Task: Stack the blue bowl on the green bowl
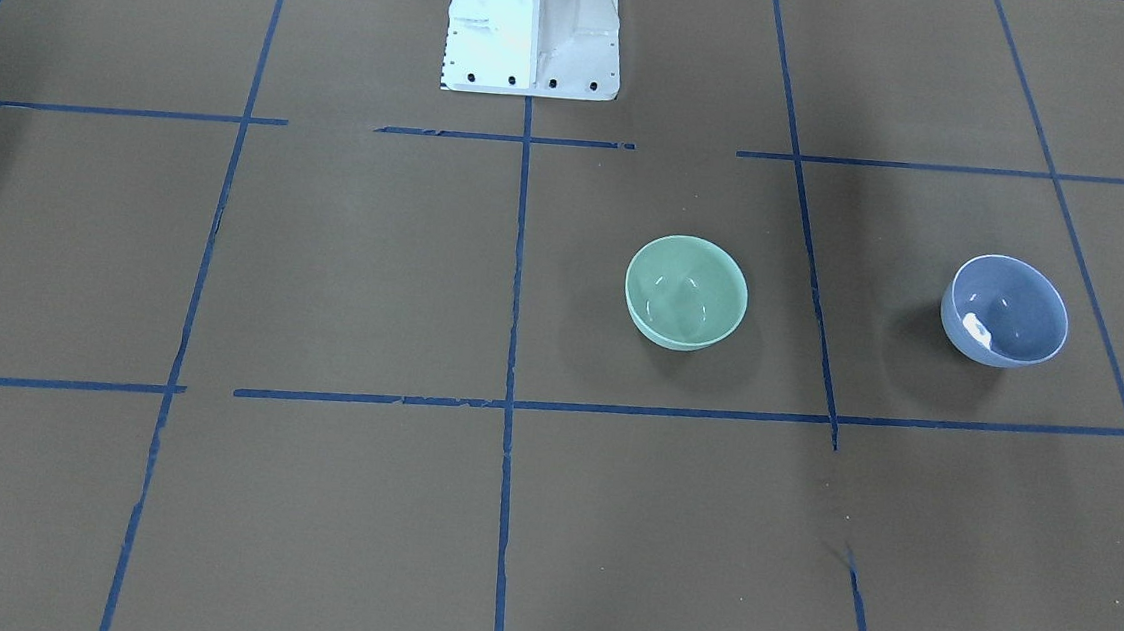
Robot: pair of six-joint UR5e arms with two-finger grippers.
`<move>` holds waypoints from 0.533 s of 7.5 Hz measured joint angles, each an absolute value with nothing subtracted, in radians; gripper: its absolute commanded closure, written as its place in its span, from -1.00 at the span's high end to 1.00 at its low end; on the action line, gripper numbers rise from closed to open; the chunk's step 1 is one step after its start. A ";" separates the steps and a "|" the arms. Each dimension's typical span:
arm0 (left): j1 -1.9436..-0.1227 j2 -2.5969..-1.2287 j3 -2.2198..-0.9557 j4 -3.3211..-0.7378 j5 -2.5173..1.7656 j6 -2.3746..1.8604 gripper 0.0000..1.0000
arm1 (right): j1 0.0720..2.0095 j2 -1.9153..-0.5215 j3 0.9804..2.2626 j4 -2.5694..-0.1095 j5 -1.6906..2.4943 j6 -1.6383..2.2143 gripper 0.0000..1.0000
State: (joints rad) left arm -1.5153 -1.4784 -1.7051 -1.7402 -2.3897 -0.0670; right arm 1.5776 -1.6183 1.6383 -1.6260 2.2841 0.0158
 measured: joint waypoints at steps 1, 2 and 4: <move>-1.467 -1.477 -1.698 -1.818 -2.367 -0.147 1.00 | 1.577 -1.618 1.638 -1.626 2.284 0.016 1.00; -1.405 -1.472 -1.676 -1.928 -2.329 -0.275 1.00 | 1.577 -1.618 1.638 -1.626 2.284 0.016 1.00; -1.274 -1.470 -1.588 -2.168 -2.245 -0.539 0.99 | 1.577 -1.618 1.638 -1.626 2.284 0.016 1.00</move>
State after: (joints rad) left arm -1.2745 -1.4703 -1.5880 -2.1677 -2.2450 -0.5392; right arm 1.5770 -1.6183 1.6383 -1.6260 2.2841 0.0157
